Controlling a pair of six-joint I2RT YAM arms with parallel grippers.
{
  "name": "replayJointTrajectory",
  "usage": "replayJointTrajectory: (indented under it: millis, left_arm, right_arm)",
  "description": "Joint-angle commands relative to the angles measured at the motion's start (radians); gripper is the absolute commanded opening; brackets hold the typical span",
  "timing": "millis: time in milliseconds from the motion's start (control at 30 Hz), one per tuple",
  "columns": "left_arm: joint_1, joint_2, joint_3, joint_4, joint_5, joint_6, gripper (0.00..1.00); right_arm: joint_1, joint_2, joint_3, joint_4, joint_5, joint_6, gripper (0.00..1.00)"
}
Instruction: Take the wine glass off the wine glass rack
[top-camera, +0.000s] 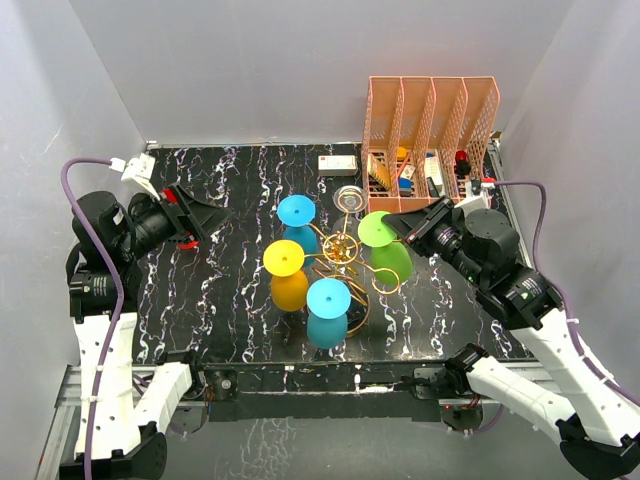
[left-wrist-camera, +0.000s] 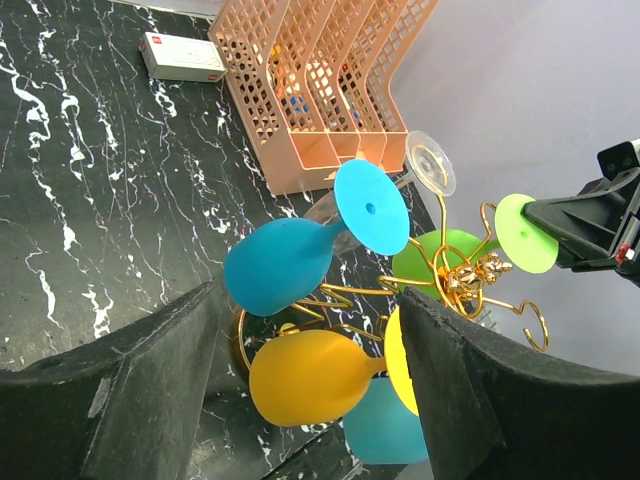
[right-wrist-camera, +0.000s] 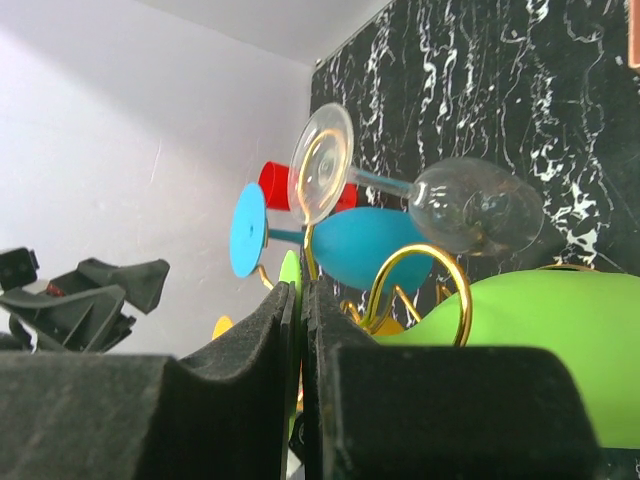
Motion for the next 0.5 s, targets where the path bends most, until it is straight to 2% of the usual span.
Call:
replayJointTrajectory:
  millis: [0,200,467]
  left_arm:
    - [-0.003,-0.01,-0.002,-0.005,-0.008,0.018,0.7]
    - [-0.004,-0.005,-0.009,-0.002,-0.005,0.009,0.73]
    - [-0.004,-0.018,-0.023,0.02,-0.038,-0.016,0.76]
  right_arm:
    - [0.0,-0.014,-0.015,0.078,-0.09,-0.03,0.08]
    - [0.0,-0.048,-0.033,0.075,-0.146,-0.038,0.08]
    - [0.0,-0.096,-0.019,-0.026,-0.061,-0.02,0.08]
